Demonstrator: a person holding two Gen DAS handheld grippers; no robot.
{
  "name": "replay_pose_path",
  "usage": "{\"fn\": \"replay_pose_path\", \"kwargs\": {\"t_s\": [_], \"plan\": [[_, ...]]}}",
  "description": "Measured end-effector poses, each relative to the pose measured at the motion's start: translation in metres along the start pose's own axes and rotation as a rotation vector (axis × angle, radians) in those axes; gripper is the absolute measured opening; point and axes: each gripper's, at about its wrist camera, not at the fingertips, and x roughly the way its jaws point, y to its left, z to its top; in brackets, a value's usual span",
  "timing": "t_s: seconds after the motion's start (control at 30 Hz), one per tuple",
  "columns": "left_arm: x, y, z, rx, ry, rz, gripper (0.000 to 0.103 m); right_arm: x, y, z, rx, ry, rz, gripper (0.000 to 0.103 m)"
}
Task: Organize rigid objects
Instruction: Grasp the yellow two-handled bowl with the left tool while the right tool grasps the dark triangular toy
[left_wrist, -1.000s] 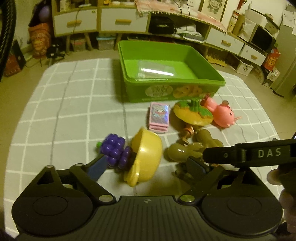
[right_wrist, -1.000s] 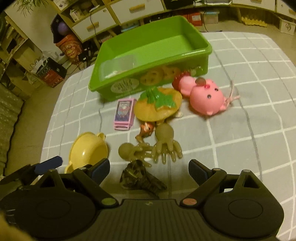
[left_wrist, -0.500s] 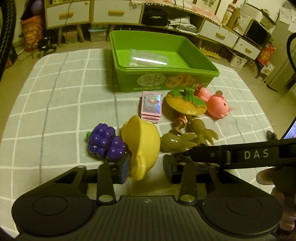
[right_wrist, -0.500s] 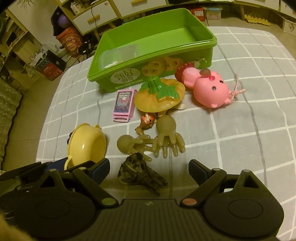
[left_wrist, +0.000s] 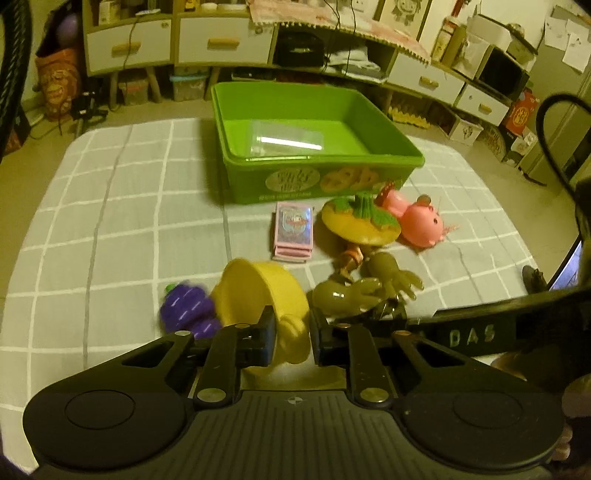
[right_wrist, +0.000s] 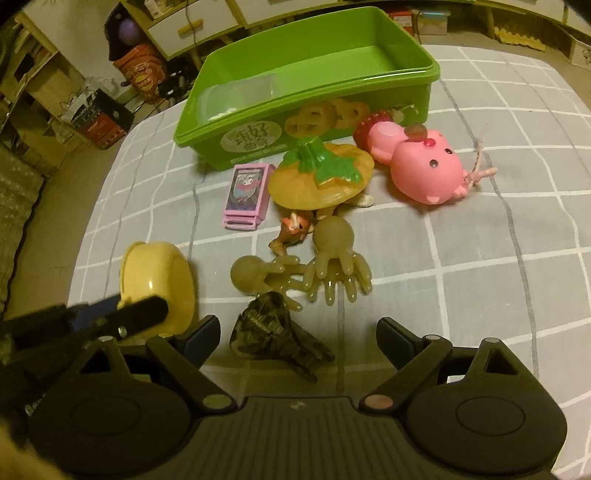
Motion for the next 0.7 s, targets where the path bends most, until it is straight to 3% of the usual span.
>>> {"fn": "replay_pose_path", "kwargs": {"t_s": [0.3,0.7], "plan": [[-0.001,0.003,0.002,-0.017,-0.014,-0.005,0.022,0.015,0.009,-0.011,-0.063,0.044,-0.024,0.066],[-0.008,0.006,0.004,-0.045,-0.042,-0.029,0.021,0.018,0.01,-0.011,-0.075,0.004,-0.028,0.04]]}}
